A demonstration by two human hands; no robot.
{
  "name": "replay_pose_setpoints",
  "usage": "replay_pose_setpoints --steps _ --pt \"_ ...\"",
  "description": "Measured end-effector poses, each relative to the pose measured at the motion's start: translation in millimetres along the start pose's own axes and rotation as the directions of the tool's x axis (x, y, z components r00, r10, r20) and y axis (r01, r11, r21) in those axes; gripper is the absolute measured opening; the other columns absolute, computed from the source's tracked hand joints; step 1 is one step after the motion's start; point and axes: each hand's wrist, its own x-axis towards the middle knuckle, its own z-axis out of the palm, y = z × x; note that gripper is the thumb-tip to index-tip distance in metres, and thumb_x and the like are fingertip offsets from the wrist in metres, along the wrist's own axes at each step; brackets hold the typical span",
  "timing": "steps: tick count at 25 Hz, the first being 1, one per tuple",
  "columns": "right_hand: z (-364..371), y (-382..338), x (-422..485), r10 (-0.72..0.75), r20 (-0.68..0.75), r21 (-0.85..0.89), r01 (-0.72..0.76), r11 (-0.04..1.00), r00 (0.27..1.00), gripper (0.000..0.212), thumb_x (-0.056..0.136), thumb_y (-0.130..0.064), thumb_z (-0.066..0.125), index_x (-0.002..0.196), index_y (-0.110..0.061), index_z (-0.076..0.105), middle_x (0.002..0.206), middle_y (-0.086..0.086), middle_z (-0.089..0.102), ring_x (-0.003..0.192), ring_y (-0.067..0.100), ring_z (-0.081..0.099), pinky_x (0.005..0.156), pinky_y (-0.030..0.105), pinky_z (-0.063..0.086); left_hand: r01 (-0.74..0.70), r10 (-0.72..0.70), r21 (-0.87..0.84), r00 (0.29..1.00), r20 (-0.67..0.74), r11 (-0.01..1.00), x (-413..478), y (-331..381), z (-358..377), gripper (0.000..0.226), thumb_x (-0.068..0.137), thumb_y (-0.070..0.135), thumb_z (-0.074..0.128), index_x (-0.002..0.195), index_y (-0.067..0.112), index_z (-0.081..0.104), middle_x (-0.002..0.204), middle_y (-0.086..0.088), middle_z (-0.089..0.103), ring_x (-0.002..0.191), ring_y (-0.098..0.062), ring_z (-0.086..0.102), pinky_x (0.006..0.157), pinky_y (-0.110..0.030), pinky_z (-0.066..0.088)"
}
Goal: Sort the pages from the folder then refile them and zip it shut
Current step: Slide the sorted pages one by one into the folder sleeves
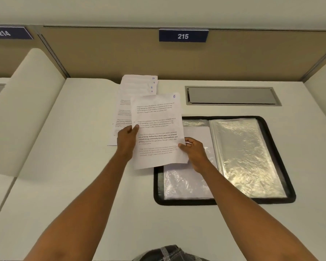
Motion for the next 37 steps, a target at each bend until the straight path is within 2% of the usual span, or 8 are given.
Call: replay_pose_setpoints --steps 6,16,20,23,26,29,33,37 --pt "-91 -9 -11 0.010 0.017 -0.041 -0.009 0.999 1.000 0.028 0.093 -0.007 0.073 0.120 -0.008 0.069 0.113 0.009 0.077 0.103 0.028 0.074 0.093 0.045 0.060 0.169 -0.118 -0.174 0.956 0.270 0.970 -30 2 67 0.021 0.097 0.010 0.072 0.117 0.008 0.075 0.111 -0.009 0.079 0.101 -0.029 0.077 0.088 -0.046 0.062" --pt "-224 -55 -4 0.067 0.097 -0.136 -0.054 0.989 0.993 0.038 0.089 -0.014 0.078 0.126 -0.008 0.069 0.119 0.010 0.075 0.107 0.033 0.073 0.094 0.051 0.058 0.255 -0.214 0.003 0.805 0.553 0.967 -82 -1 190 0.029 0.094 0.002 0.072 0.123 0.004 0.070 0.113 -0.012 0.078 0.102 -0.031 0.076 0.090 -0.047 0.063" --pt "-268 -50 -3 0.114 0.079 -0.181 -0.098 0.978 0.990 0.035 0.090 -0.011 0.076 0.125 -0.009 0.069 0.116 0.009 0.076 0.103 0.032 0.074 0.092 0.052 0.059 0.132 -0.140 0.049 0.895 0.422 0.990 -88 -3 224 0.021 0.095 0.007 0.071 0.115 0.007 0.068 0.102 -0.010 0.079 0.092 -0.028 0.078 0.080 -0.041 0.064" --pt "-290 -44 0 0.145 0.055 -0.196 -0.132 0.972 0.988 0.035 0.091 -0.012 0.076 0.125 -0.010 0.069 0.115 0.009 0.077 0.102 0.032 0.075 0.092 0.054 0.059 -0.150 0.090 0.251 0.968 0.235 0.956 -83 -5 243 0.022 0.098 0.013 0.063 0.119 0.012 0.070 0.105 -0.003 0.076 0.093 -0.020 0.072 0.083 -0.036 0.062" --pt "-305 -42 3 0.140 0.033 -0.220 -0.130 0.967 0.990 0.034 0.092 -0.015 0.076 0.125 -0.013 0.069 0.114 0.007 0.077 0.100 0.030 0.076 0.090 0.053 0.060 -0.361 0.269 0.413 0.926 0.266 0.836 -70 -2 265 0.023 0.099 0.009 0.061 0.119 0.008 0.072 0.117 -0.007 0.072 0.101 -0.019 0.066 0.093 -0.033 0.055" --pt "-320 -42 5 0.092 -0.005 -0.267 -0.090 0.959 0.996 0.031 0.092 -0.019 0.077 0.123 -0.017 0.071 0.114 0.004 0.077 0.097 0.025 0.076 0.090 0.051 0.060 -0.505 0.367 0.475 0.859 0.357 0.720 -50 4 287 0.020 0.095 0.000 0.060 0.109 0.007 0.074 0.110 -0.011 0.070 0.100 -0.022 0.062 0.088 -0.036 0.050" --pt "-338 -48 5 0.047 -0.026 -0.287 -0.053 0.957 0.999 0.033 0.092 -0.017 0.076 0.125 -0.015 0.070 0.114 0.004 0.077 0.096 0.024 0.076 0.086 0.045 0.061 -0.599 0.331 0.624 0.799 0.501 0.502 -20 7 314 0.026 0.097 0.010 0.061 0.121 0.007 0.072 0.116 -0.015 0.069 0.112 -0.035 0.060 0.090 -0.040 0.047" --pt "-356 -61 5 -0.018 -0.073 -0.281 -0.003 0.960 0.997 0.033 0.091 -0.017 0.077 0.123 -0.014 0.071 0.112 0.002 0.078 0.097 0.022 0.076 0.082 0.037 0.061 -0.654 0.290 0.620 0.753 0.591 0.434 -10 15 330 0.027 0.097 0.015 0.066 0.123 0.015 0.074 0.123 -0.010 0.067 0.116 -0.033 0.056 0.096 -0.047 0.046"
